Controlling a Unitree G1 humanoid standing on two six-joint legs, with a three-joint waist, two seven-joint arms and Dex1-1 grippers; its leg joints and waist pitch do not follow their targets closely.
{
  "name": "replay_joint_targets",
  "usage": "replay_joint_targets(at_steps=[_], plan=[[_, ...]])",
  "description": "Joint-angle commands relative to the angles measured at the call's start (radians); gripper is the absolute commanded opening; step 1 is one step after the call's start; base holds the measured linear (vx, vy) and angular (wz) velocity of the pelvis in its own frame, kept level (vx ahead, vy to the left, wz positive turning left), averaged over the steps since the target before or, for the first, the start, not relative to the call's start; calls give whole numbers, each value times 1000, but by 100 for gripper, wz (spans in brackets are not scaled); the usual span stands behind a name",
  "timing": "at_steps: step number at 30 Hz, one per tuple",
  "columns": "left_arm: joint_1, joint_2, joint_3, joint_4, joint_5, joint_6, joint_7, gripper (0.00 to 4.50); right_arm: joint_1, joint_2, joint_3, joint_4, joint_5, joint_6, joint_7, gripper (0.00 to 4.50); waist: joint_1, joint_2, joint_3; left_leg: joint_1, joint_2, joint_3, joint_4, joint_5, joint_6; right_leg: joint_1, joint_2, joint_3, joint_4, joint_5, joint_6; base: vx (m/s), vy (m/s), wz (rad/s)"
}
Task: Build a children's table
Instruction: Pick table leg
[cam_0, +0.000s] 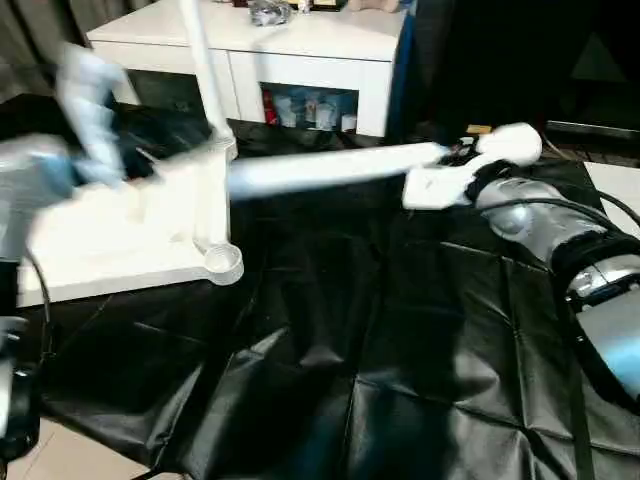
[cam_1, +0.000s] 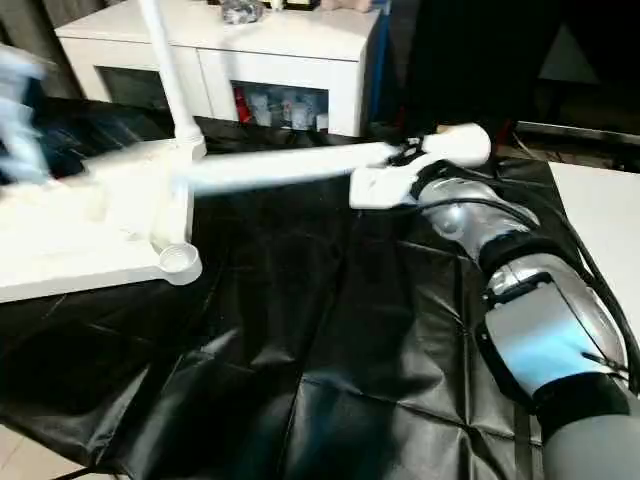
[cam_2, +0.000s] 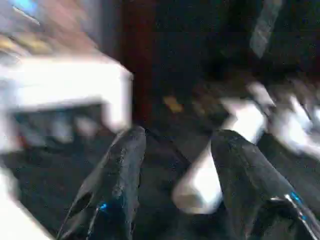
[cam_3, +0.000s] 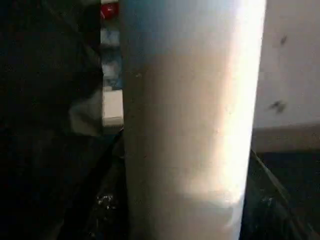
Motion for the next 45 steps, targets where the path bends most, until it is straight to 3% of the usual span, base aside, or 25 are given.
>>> replay_joint_targets(at_steps=[1, 5, 8, 11, 15, 19, 23, 25, 28, 29, 30, 31, 32, 33, 34, 35, 36, 38, 39, 40, 41, 42, 43, 44, 45], plan=[[-24, 1, 45, 16, -8, -30, 37, 246, 3, 12, -27, -10, 43, -2, 30, 176, 3, -5, -79, 37, 26, -12, -61, -339, -21, 36, -52, 21, -70, -157, -262, 0, 0, 0], [-34, -36, 95, 88, 74, -171, 267, 246, 25, 86, -220, -51, 301, -8, 198, 175, 11, -18, -79, 38, 34, -13, -64, -328, 7, 36, -59, 23, -70, -171, -259, 0, 0, 0], [46, -82, 25, 34, 190, -269, 341, 246, 41, 182, -418, -150, 586, 142, 362, 175, 16, -18, -79, 37, 43, -15, -70, -320, 27, 38, -62, 25, -68, -162, -256, 0, 0, 0], [92, -117, -15, -34, 244, -309, 372, 246, 55, 211, -470, -218, 690, 218, 438, 175, 29, -5, -86, 39, 50, -15, -71, -278, 45, 37, -61, 20, -63, -86, -277, 0, 0, 0], [232, -257, -75, -305, 282, -288, 536, 246, 153, 276, -561, -487, 938, 512, 533, 175, 57, -3, -92, 42, 52, -12, -70, -247, 44, 33, -61, 18, -57, -18, -289, 0, 0, 0], [327, -381, -124, -471, 316, -243, 694, 246, 293, 291, -561, -752, 987, 658, 493, 175, 76, -24, -92, 40, 49, -10, -74, -242, 32, 33, -60, 18, -64, -57, -256, 0, 0, 0], [420, -479, -163, -573, 392, -292, 788, 246, 463, 300, -541, -1028, 969, 772, 405, 175, 81, -27, -83, 39, 46, -15, -85, -306, -33, 26, -65, 25, -84, -246, -162, 0, 0, 0], [474, -495, -178, -604, 426, -305, 811, 246, 526, 314, -535, -1124, 967, 794, 392, 175, 81, -27, -80, 34, 41, -12, -87, -333, -25, 28, -77, 35, -100, -316, -123, 0, 0, 0], [560, -527, -175, -646, 448, -285, 865, 246, 613, 342, -530, -1205, 988, 878, 349, 175, 96, -35, -82, -5, 28, -22, -24, -226, 95, 59, -181, 94, -147, -479, -91, 0, 0, 0], [587, -531, -174, -655, 461, -281, 888, 246, 644, 346, -519, -1227, 986, 886, 349, 175, 105, -30, -81, 37, 36, -13, 26, -221, 51, 25, -169, 174, -176, -628, -57, -6, 82, -32], [598, -530, -172, -655, 467, -285, 899, 246, 655, 350, -516, -1235, 986, 889, 347, 175, 120, -43, -72, 14, 20, -32, 42, -235, 46, 48, -169, 220, -182, -700, -40, -6, 82, -32], [601, -528, -170, -655, 468, -286, 901, 246, 658, 353, -517, -1237, 987, 894, 343, 175, 117, -47, -65, 11, 17, -42, 41, -240, 47, 40, -159, 224, -184, -735, -30, -5, 136, -58], [606, -528, -166, -659, 473, -290, 906, 246, 666, 358, -517, -1254, 989, 914, 332, 175, 124, -47, -71, 32, 6, -42, 25, -250, 46, 28, -116, 224, -183, -740, -17, -29, 184, -54], [608, -530, -162, -663, 478, -294, 906, 246, 671, 360, -517, -1270, 990, 931, 322, 175, 111, -32, -74, 74, 7, -24, -11, -309, 52, -18, -51, 191, -164, -643, -14, -29, 184, -54], [607, -531, -157, -668, 478, -289, 909, 246, 674, 362, -516, -1279, 990, 941, 318, 175, 95, -23, -79, 105, 6, -10, -37, -366, 55, -44, -11, 154, -146, -576, -9, -78, 218, -50], [605, -534, -140, -678, 477, -277, 917, 246, 681, 369, -515, -1299, 990, 962, 307, 175, 60, -5, -80, 140, 18, 4, -78, -485, 89, -81, 36, 60, -79, -421, -16, -87, 264, -54], [605, -534, -132, -684, 477, -270, 920, 246, 683, 374, -515, -1307, 990, 974, 303, 175, 51, 15, -84, 103, 54, 40, -130, -559, 108, -77, 28, -31, 37, -305, -42, -87, 264, -54], [604, -530, -124, -693, 477, -263, 918, 246, 682, 379, -513, -1308, 990, 985, 300, 175, 51, 5, -63, 84, 117, 84, -176, -671, 57, -37, -29, -110, 123, -195, -68, -67, 218, -55], [606, -527, -123, -698, 478, -261, 919, 246, 681, 378, -510, -1307, 991, 990, 302, 175, 52, -20, -54, 98, 142, 122, -195, -753, -44, -16, -53, -123, 131, -228, -92, -66, 183, -55], [606, -524, -124, -702, 479, -259, 921, 246, 679, 377, -506, -1305, 991, 993, 303, 175, 59, -35, -55, 110, 145, 131, -200, -768, -101, -5, -66, -104, 116, -299, -89, -65, 105, -52], [609, -521, -123, -706, 480, -257, 922, 246, 678, 375, -501, -1300, 990, 993, 309, 175, 80, -93, -70, 135, 65, 107, -1, -621, -165, -50, -202, 51, -99, -612, -72, -15, 109, -54], [609, -521, -124, -707, 480, -257, 922, 246, 678, 375, -500, -1300, 990, 993, 310, 175, 123, -92, -72, 33, 9, 4, 147, -423, -25, 31, -297, 221, -173, -770, -27, -15, 109, -54], [610, -521, -124, -708, 481, -256, 924, 246, 677, 374, -499, -1297, 990, 993, 311, 175, 110, -90, -65, -47, -53, -80, 185, -271, -1, 88, -267, 207, -138, -756, -6, 11, 152, -84], [612, -519, -124, -711, 481, -254, 924, 246, 673, 375, -497, -1292, 991, 994, 315, 175, 121, -98, -76, -52, -77, -104, 159, -162, -27, 98, -195, 175, -126, -705, 5, -35, 166, -84], [616, -521, -123, -715, 482, -249, 927, 246, 668, 377, -489, -1282, 988, 998, 320, 175, 129, -89, -75, -13, -84, -117, 133, -147, -14, 81, -154, 192, -134, -587, -90, -35, 166, -84]])
